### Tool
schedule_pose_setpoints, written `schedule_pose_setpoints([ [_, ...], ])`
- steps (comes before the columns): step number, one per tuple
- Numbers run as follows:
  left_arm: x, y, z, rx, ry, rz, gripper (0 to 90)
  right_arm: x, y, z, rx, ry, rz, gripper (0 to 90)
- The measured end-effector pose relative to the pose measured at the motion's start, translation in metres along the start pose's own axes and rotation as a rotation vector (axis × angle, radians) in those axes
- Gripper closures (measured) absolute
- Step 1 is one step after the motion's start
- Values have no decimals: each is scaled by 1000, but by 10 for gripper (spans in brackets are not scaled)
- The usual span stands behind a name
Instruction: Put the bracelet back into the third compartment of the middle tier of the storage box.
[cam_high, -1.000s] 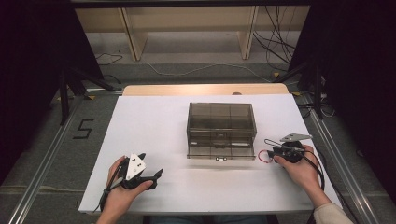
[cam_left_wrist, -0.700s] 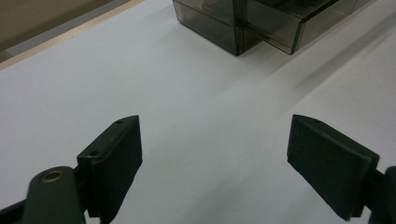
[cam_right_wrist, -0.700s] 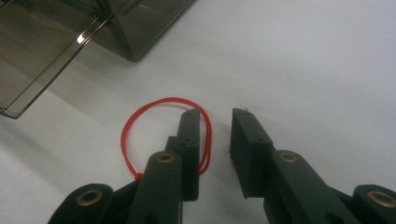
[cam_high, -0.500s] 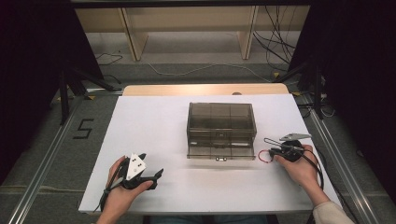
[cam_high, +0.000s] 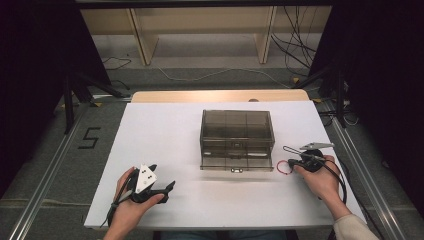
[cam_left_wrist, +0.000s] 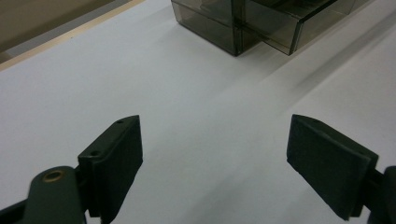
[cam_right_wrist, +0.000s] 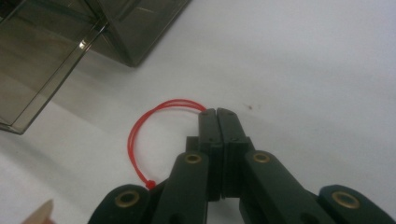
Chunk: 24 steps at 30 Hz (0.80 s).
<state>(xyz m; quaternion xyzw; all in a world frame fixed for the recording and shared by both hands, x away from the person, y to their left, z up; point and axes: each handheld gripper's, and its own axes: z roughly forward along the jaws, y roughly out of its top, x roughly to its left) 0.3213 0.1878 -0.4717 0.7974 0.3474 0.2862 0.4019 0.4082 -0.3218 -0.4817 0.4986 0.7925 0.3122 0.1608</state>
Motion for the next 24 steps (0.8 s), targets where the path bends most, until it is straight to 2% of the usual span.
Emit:
schedule_pose_setpoints([
  [8, 0, 0, 0, -2, 1, -1, 181, 1, 0, -2, -3, -5, 11, 900],
  [24, 0, 0, 0, -2, 2, -1, 182, 0, 1, -8, -43, -6, 33, 900],
])
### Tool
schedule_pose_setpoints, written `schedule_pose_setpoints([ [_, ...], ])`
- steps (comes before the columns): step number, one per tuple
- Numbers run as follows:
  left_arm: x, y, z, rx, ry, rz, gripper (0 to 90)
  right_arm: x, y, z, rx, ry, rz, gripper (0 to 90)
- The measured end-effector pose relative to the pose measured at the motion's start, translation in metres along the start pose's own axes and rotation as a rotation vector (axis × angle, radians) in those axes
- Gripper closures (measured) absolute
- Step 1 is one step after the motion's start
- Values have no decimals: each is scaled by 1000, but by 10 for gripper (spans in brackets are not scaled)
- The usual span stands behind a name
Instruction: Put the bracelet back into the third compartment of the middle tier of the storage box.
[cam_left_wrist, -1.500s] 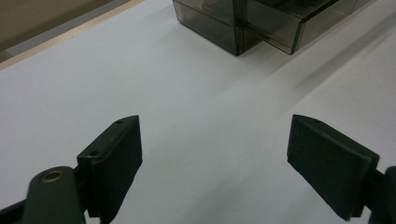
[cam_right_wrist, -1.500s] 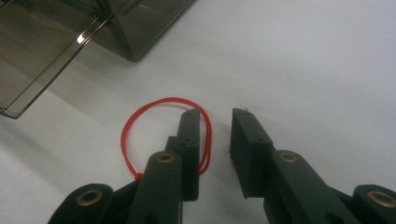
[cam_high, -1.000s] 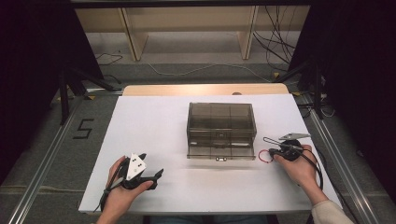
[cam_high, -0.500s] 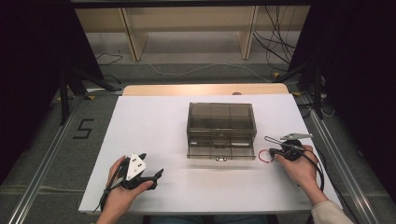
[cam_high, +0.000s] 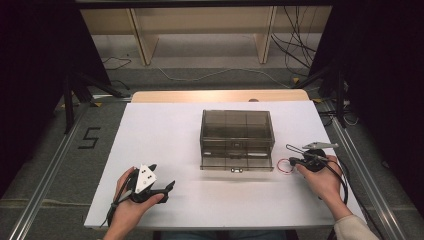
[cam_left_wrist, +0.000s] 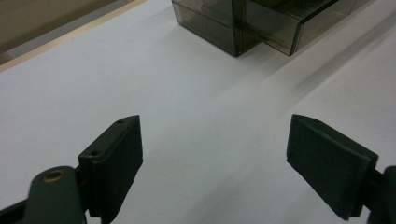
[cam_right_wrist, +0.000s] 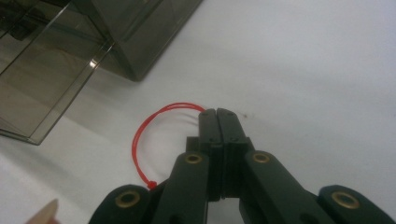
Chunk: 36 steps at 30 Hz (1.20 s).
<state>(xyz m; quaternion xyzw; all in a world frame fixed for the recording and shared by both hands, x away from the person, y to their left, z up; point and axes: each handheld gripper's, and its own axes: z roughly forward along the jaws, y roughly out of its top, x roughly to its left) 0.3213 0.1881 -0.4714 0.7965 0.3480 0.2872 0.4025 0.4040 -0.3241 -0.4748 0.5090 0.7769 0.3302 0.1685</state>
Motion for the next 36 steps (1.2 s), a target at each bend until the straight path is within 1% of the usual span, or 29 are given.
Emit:
schedule_pose_setpoints([
  [3, 0, 0, 0, 0, -1, 0, 182, 0, 0, -2, -9, -3, 9, 900],
  [5, 0, 0, 0, -1, 0, 0, 182, -1, 1, -3, -19, -2, 3, 900],
  [8, 0, 0, 0, -1, -1, 0, 182, 0, 2, -5, -24, -2, 16, 900],
  [12, 0, 0, 0, 0, 0, 4, 182, 0, 3, -7, -36, -2, 15, 900],
  [17, 0, 0, 0, -4, 1, -4, 182, 0, 4, -10, -48, -7, 15, 900],
  [18, 0, 0, 0, 0, 0, 0, 182, 0, 4, -10, -48, -7, 15, 900],
  [23, 0, 0, 0, -3, 1, -4, 182, 0, 5, -14, -60, -8, 26, 900],
  [32, 0, 0, 0, 0, -1, 4, 183, 1, 7, -19, -75, -10, 28, 900],
  [36, 0, 0, 1, -3, 1, 0, 182, 1, 8, -21, -85, -9, 22, 900],
])
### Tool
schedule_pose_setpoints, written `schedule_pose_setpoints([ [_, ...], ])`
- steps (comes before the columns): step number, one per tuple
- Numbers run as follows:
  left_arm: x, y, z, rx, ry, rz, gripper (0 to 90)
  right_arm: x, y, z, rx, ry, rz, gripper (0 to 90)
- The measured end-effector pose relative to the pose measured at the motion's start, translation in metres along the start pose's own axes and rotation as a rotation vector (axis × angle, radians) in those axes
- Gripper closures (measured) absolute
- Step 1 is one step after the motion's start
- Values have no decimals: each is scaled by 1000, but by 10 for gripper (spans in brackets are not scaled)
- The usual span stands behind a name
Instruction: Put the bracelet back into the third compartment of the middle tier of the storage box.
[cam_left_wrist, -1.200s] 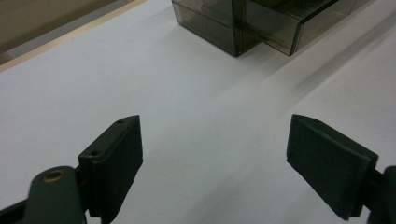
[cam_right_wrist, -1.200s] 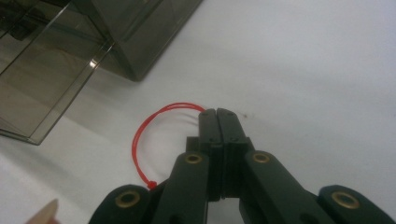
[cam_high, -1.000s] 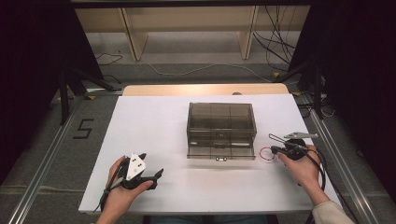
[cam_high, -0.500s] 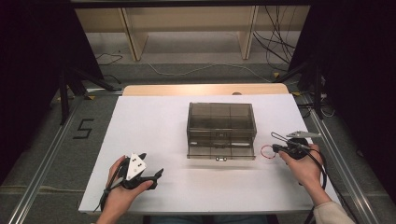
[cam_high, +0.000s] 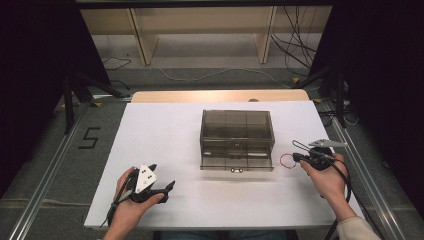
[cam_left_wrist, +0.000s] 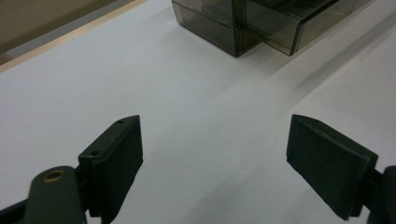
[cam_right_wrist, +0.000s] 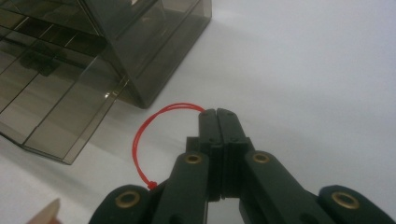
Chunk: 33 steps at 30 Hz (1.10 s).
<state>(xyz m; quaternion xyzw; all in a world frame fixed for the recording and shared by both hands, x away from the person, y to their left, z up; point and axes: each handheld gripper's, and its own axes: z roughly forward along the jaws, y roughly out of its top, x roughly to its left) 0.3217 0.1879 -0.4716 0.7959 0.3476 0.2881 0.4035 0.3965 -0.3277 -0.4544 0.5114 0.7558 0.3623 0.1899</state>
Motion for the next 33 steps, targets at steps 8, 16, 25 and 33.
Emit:
schedule_pose_setpoints([
  [8, 0, 0, 0, 4, -2, 5, 183, 2, 3, -5, -18, 0, -5, 900],
  [16, 0, 0, 0, 4, -2, 4, 183, 4, 6, -9, -32, 1, -6, 900],
  [25, 0, 0, 0, 3, -1, 4, 183, 4, 7, -12, -43, 2, -7, 900],
  [33, 0, 0, 0, 4, -1, 4, 183, 5, 10, -15, -53, 0, -4, 900],
])
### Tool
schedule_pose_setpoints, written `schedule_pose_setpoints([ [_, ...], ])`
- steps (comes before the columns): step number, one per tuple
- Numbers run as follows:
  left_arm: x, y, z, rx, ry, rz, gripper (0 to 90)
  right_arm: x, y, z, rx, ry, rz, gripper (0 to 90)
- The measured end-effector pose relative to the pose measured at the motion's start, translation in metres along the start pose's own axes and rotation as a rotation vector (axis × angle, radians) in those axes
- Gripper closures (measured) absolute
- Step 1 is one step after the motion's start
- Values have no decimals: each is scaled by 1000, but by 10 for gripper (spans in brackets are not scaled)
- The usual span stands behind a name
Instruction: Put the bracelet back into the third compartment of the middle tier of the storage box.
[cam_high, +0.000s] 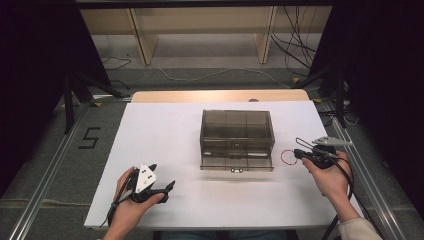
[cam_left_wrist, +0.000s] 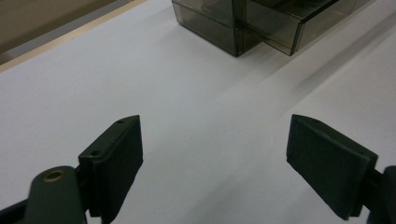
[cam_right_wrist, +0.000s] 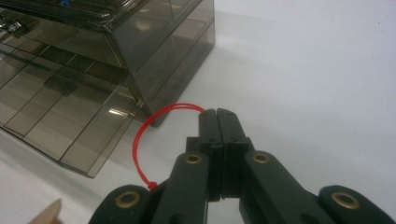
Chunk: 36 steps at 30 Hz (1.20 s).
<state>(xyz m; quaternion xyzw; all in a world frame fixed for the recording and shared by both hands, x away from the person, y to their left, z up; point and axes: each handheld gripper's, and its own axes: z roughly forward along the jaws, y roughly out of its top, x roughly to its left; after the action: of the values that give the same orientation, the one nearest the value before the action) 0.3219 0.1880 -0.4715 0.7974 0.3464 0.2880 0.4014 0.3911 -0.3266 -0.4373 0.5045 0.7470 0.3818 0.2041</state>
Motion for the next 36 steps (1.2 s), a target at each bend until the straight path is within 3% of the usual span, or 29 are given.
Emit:
schedule_pose_setpoints([
  [36, 0, 0, 0, 0, 0, -1, 184, 13, 11, -13, -39, 32, -18, 900],
])
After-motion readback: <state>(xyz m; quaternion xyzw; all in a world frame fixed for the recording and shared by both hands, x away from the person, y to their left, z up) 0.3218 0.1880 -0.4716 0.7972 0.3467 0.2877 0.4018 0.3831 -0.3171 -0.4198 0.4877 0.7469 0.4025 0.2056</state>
